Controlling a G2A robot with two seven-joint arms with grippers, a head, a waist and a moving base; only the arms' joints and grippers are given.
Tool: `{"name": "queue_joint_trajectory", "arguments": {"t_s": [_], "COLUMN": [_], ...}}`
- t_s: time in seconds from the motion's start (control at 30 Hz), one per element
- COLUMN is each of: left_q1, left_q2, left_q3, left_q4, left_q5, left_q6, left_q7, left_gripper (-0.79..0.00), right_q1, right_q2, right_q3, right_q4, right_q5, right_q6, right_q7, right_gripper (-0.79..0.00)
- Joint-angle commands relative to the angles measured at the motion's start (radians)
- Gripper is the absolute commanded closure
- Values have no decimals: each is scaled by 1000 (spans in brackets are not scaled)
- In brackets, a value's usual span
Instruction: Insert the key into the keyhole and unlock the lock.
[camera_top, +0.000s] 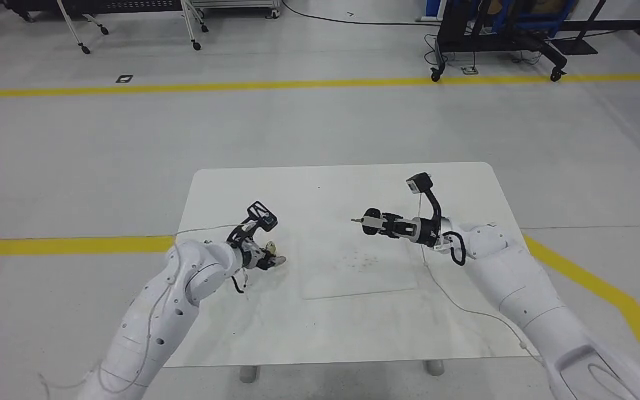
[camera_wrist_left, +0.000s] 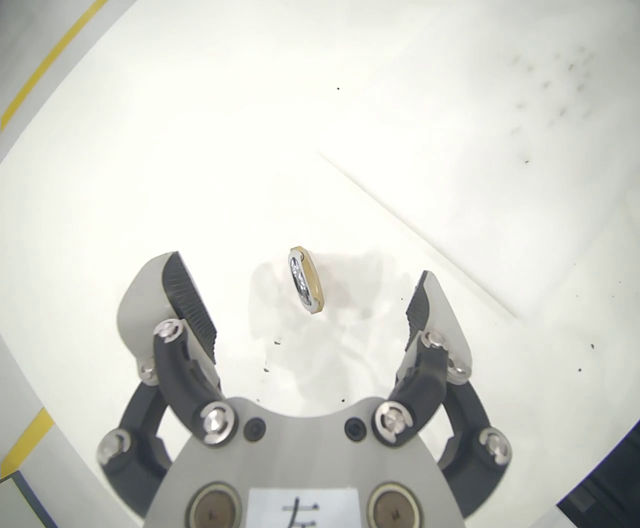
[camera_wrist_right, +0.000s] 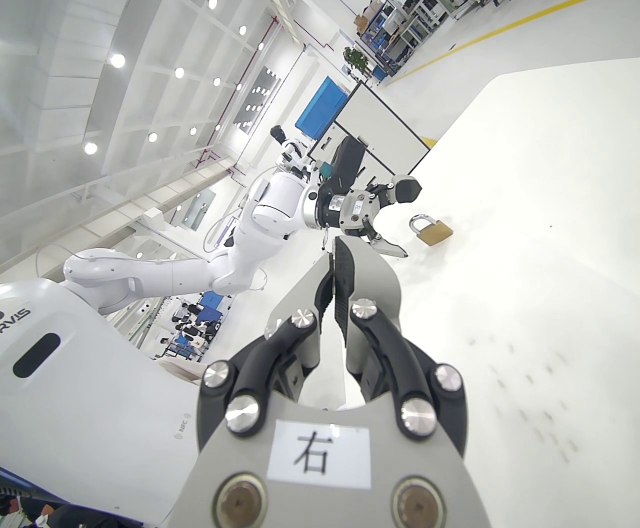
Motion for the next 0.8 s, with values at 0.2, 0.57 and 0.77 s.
{"name": "queue_joint_trajectory", "arguments": {"t_s": [0.2, 0.57, 0.77], "left_q1": [-16, -32, -37], "left_q2": [-7, -15, -19], "left_q3": [21, 46, 59], "left_q4": [20, 37, 43], "left_q5": [9, 38, 61], "left_q6": [22, 50, 66], "left_q7": [-14, -32, -33], "left_gripper": [-277, -49, 0], "right_q1": [0, 0, 0], "right_q2": [0, 0, 0], "right_q3": [0, 0, 0], "right_q4": [0, 0, 0], "right_q5": [0, 0, 0], "right_q6": [0, 0, 0], "right_q7": [0, 0, 0], "right_gripper": [0, 0, 0]}}
